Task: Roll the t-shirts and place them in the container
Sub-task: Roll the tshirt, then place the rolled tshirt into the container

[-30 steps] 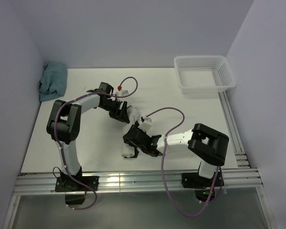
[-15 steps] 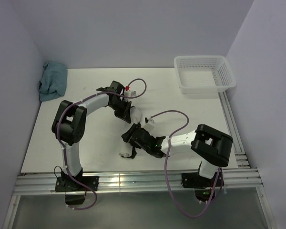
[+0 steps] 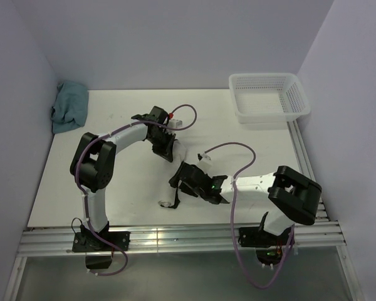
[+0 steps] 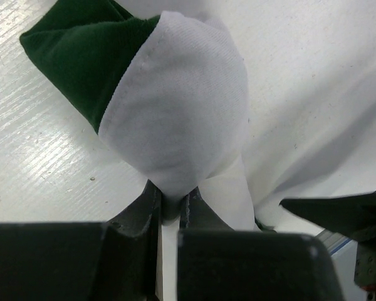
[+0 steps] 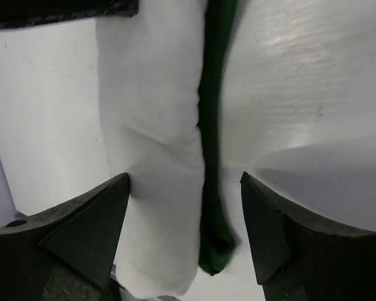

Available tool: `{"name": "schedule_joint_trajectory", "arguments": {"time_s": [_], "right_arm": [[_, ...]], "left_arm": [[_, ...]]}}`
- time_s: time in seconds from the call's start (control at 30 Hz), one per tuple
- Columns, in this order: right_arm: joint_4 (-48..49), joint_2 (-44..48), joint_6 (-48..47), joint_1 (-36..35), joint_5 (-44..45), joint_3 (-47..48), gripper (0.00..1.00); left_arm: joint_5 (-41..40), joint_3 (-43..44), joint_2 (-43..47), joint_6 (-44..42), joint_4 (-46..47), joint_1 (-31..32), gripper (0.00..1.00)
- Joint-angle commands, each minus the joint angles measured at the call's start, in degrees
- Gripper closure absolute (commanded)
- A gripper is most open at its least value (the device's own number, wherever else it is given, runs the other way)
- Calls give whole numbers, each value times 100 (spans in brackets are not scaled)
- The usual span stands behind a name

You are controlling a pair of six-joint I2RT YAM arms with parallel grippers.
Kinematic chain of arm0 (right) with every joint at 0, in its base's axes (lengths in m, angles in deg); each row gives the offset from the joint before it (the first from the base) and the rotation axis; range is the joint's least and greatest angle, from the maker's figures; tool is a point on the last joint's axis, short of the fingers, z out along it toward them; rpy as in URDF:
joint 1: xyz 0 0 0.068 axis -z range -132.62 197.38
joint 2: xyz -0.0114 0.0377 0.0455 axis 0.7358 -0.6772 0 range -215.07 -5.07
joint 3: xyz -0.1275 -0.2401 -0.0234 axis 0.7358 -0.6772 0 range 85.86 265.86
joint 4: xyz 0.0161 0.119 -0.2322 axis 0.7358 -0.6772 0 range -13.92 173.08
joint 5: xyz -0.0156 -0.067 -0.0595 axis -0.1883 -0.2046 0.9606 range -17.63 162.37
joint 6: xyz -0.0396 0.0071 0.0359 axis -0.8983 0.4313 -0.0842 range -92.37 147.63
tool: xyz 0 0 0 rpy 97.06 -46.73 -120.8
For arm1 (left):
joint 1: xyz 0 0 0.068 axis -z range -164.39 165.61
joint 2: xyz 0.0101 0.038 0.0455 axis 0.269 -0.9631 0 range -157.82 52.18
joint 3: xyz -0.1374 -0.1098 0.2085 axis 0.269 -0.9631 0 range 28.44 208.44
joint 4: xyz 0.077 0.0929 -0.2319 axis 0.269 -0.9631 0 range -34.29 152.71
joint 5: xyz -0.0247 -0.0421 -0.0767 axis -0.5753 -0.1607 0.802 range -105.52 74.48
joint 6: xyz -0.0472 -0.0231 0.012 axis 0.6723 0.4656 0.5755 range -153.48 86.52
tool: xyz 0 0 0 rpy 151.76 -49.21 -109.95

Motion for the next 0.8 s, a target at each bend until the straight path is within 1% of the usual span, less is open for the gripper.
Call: {"name": "schedule_joint_trajectory", "arguments": {"time_s": [0.0,0.2,0.5,0.57,0.77], "right_arm": [[146,179,-230,306,-19,-274,21],[1175,-259,-537,684,-406,-398,21],[1203,-981,-609,781,-669,94,20],[1335,-1148,-573,781,-757,121,20],[1247,-1403,-556,773,-687,288,20]], "left_arm": [[-913,-41,-342,-176,295,14,100],[-912,-41,-386,-176,295,31,100],[-930,-67,-404,-168,312,32,100],[-913,-67,-404,-159,321,40,100],[-895,-85,-422,-124,339,40,100]]}}
